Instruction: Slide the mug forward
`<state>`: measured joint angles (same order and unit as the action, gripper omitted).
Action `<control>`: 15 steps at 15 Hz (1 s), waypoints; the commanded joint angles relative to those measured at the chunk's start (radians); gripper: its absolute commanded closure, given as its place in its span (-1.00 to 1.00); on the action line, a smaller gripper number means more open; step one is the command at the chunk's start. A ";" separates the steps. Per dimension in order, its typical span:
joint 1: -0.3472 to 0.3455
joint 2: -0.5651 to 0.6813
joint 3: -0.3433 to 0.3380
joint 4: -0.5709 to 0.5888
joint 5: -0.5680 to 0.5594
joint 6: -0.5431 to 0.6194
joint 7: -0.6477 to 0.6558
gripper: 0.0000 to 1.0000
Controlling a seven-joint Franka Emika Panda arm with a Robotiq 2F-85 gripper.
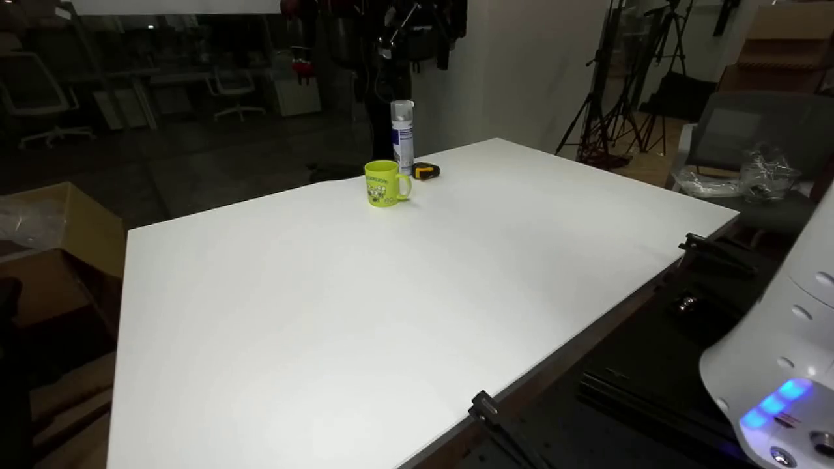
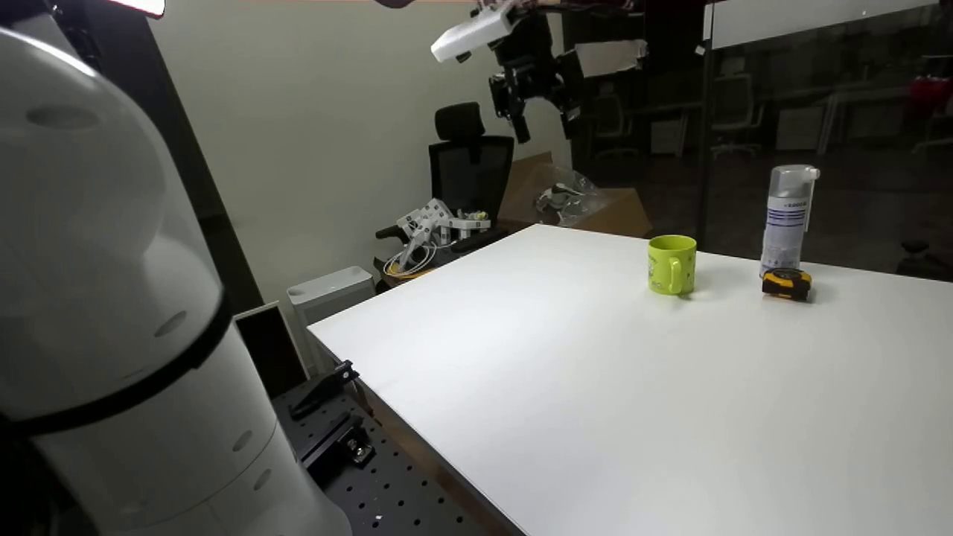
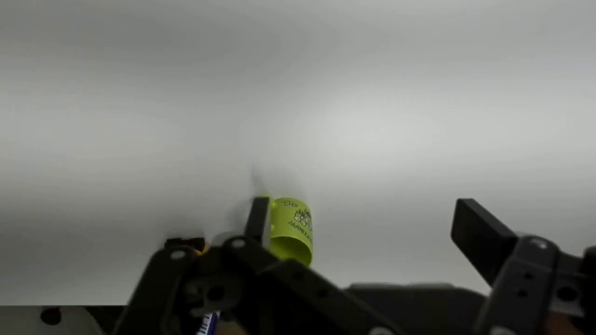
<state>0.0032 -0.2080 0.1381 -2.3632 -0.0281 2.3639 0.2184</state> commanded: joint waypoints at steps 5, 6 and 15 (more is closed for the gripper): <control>0.000 0.162 -0.116 0.092 0.121 -0.023 -0.201 -1.00; 0.003 0.160 -0.113 0.090 0.121 -0.023 -0.201 -1.00; -0.026 0.415 -0.151 0.338 0.090 -0.038 -0.078 -1.00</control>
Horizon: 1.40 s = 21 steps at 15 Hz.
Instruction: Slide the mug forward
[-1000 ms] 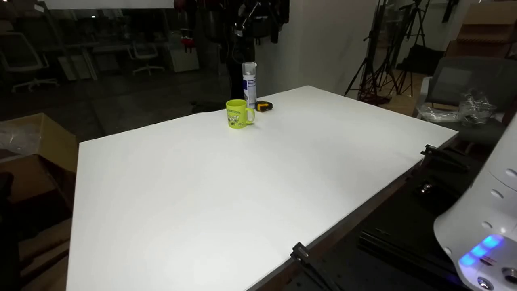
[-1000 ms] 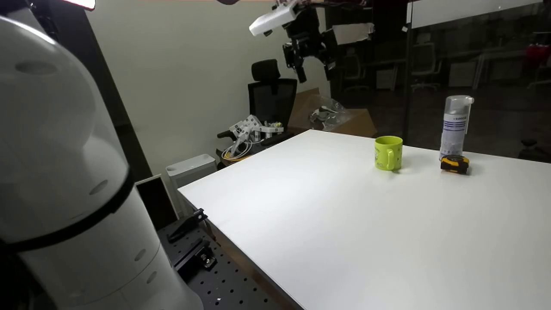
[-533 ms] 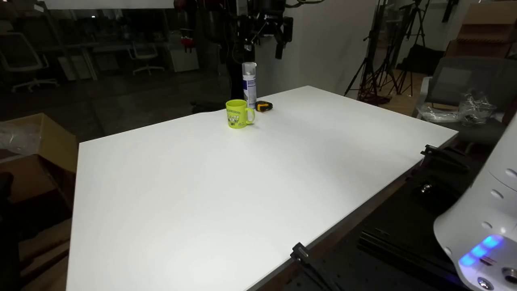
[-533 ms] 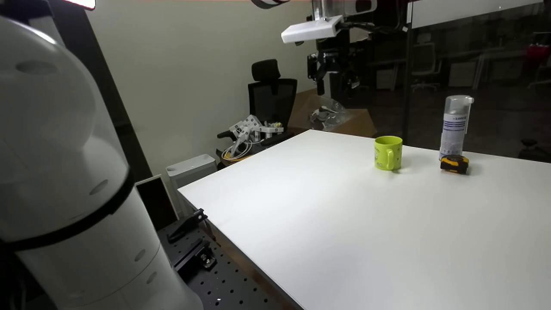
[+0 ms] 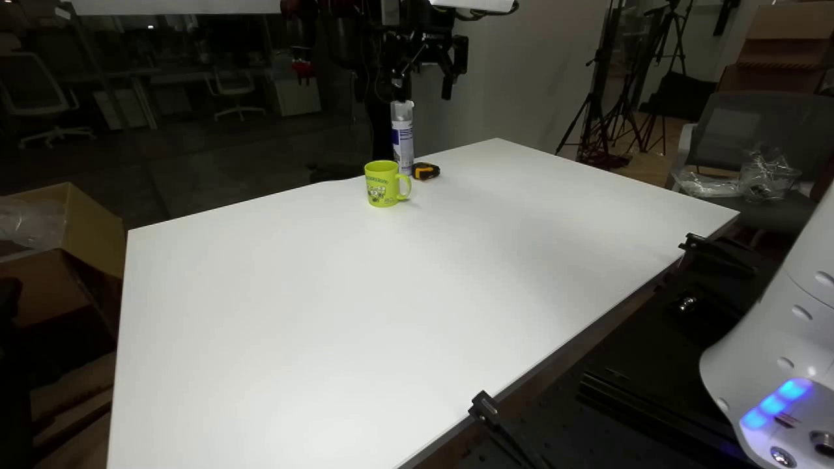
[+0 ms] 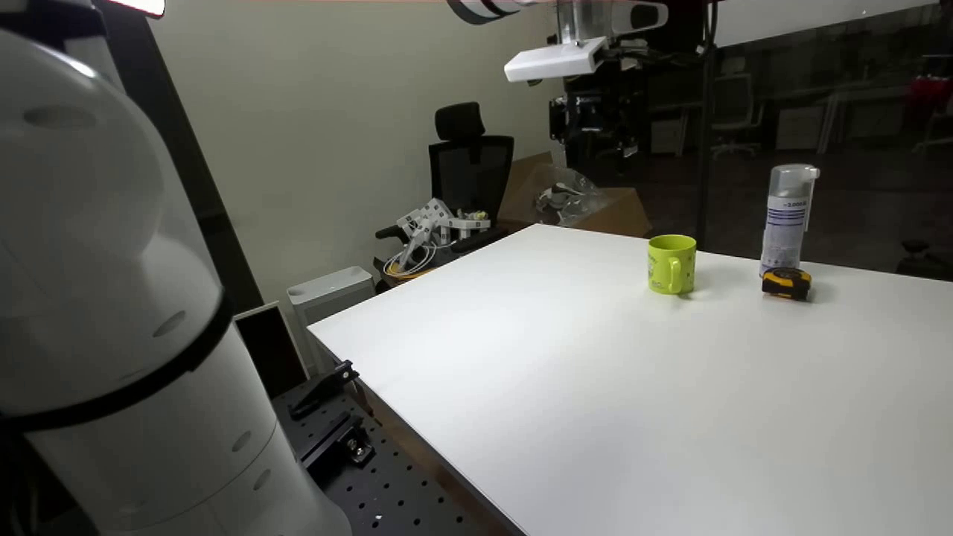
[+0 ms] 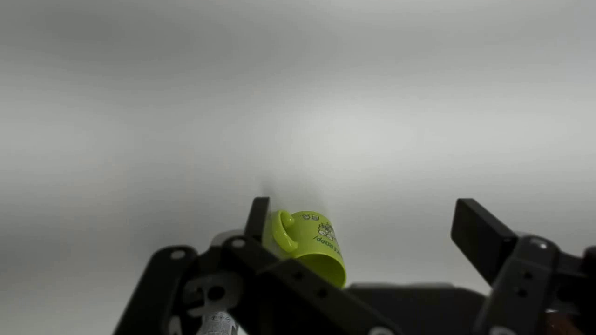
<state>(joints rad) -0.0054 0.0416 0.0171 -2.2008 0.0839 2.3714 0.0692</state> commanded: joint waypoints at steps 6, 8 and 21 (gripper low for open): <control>-0.022 0.487 -0.120 0.482 -0.087 -0.073 0.181 -1.00; -0.037 0.438 -0.109 0.391 -0.066 -0.024 0.125 -1.00; -0.034 0.761 -0.062 0.800 -0.075 -0.115 -0.008 -1.00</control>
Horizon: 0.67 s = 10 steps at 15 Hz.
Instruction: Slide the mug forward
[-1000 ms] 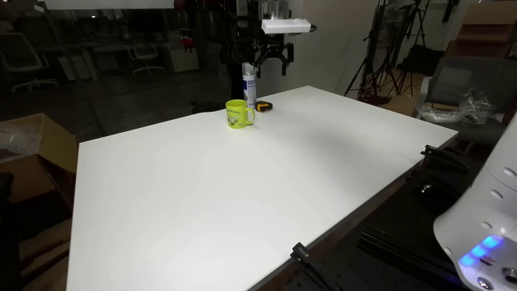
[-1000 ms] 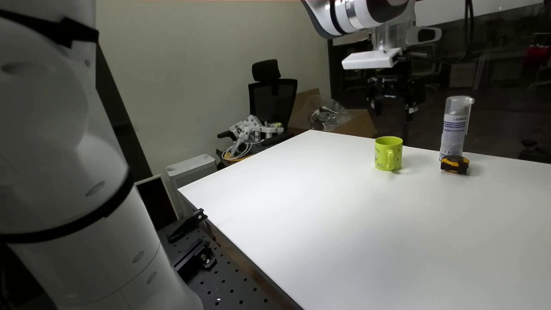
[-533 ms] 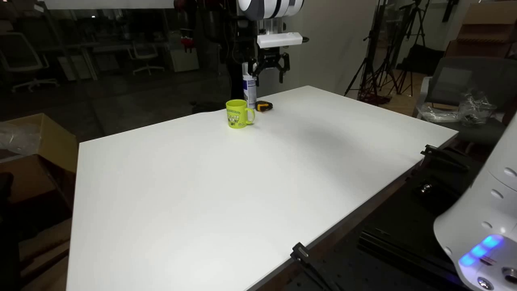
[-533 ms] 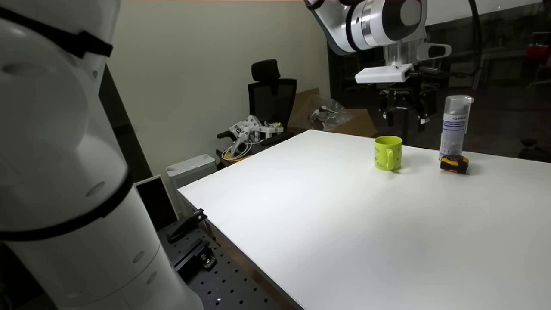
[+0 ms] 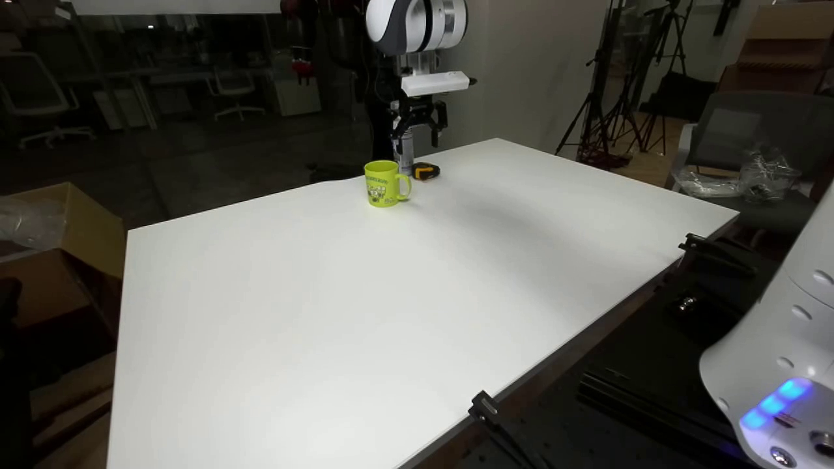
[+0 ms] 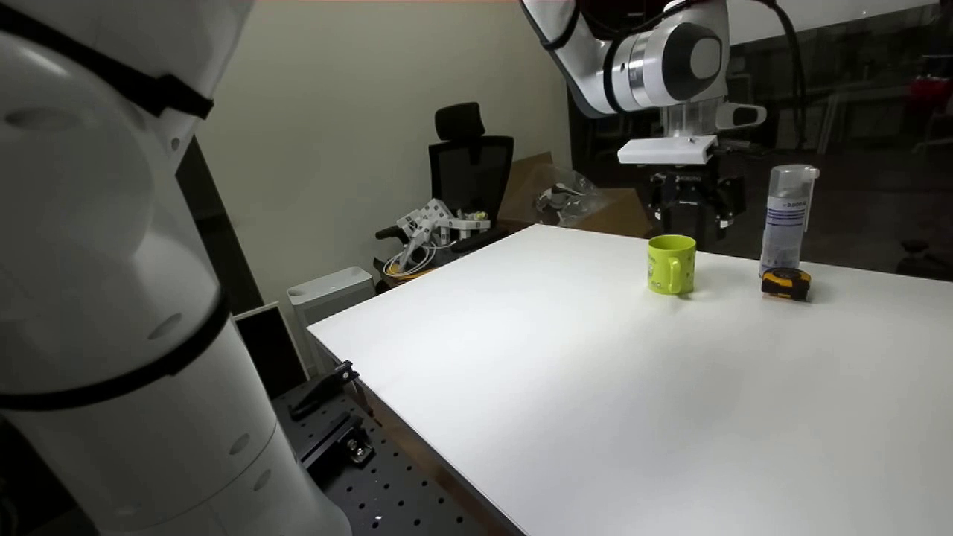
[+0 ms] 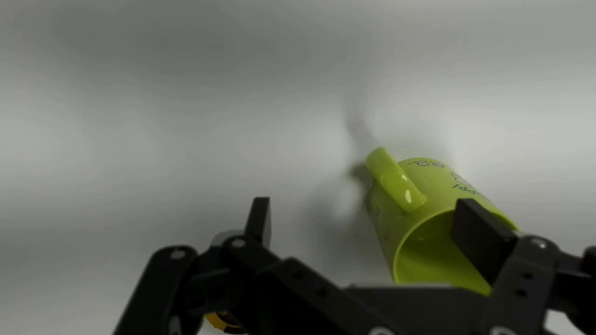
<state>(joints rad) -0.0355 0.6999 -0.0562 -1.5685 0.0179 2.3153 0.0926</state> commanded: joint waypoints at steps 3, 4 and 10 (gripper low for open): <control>0.000 0.086 0.010 0.120 -0.004 -0.015 -0.032 -1.00; 0.000 0.107 0.011 0.147 -0.004 -0.015 -0.035 -1.00; -0.010 0.177 0.019 0.236 0.012 -0.029 -0.037 -1.00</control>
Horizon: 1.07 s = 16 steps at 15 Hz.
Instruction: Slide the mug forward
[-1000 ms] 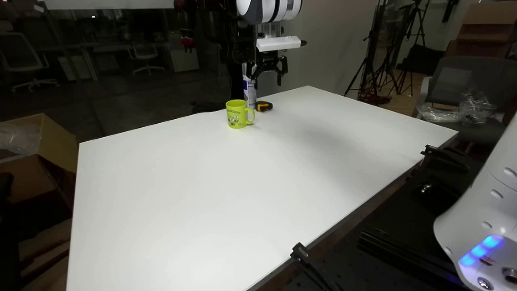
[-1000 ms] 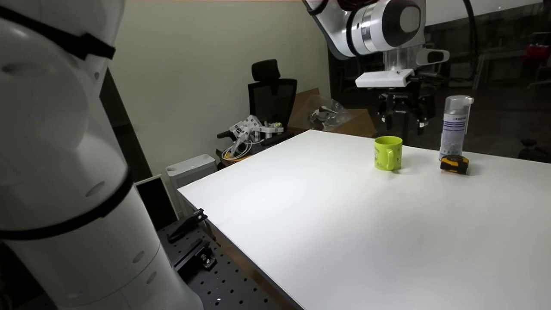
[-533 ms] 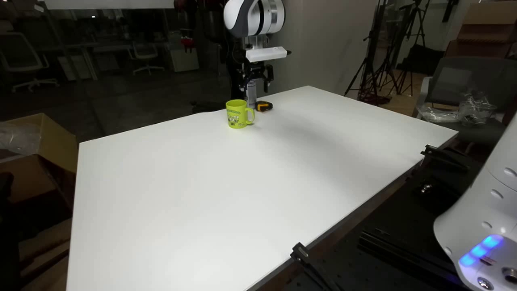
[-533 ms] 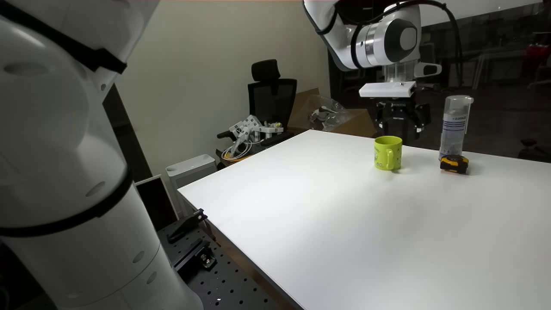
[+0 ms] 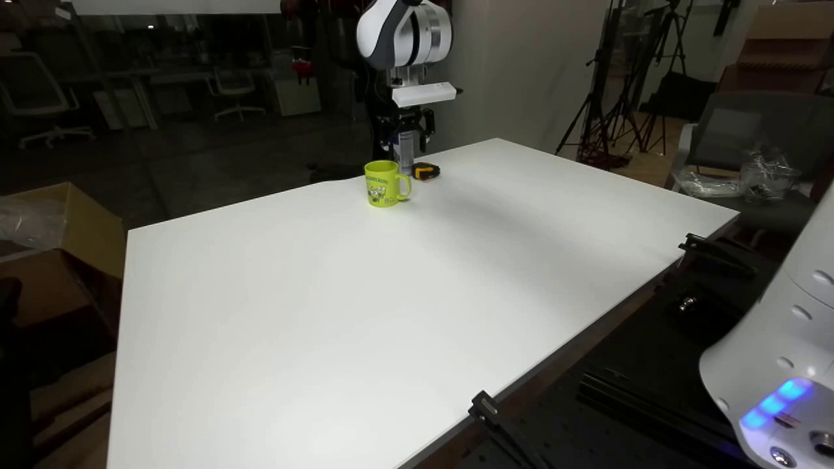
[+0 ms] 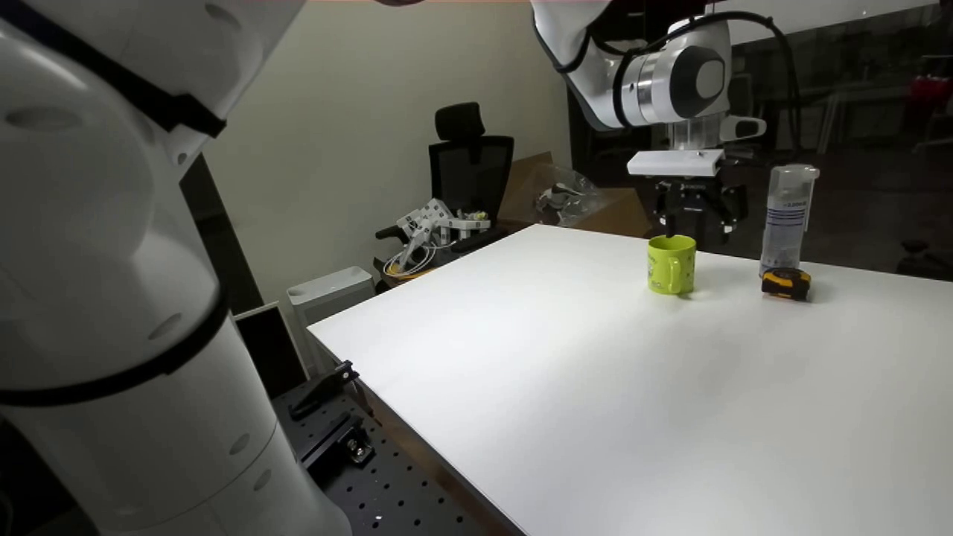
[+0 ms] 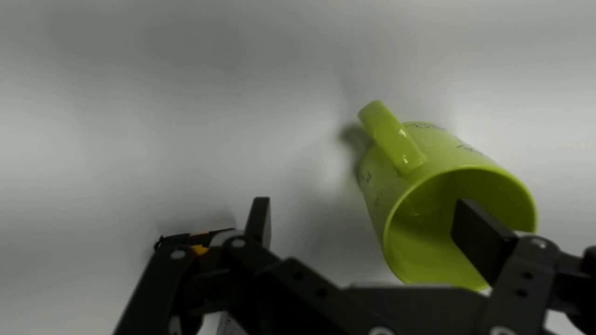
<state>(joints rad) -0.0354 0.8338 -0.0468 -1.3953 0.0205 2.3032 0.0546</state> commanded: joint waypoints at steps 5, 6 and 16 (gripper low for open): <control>-0.015 0.128 0.012 0.171 0.011 -0.057 0.001 -1.00; -0.016 0.148 0.011 0.195 0.011 -0.066 0.003 -1.00; -0.022 0.284 0.017 0.399 0.018 -0.126 0.007 0.50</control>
<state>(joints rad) -0.0471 1.0667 -0.0429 -1.1002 0.0271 2.2169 0.0553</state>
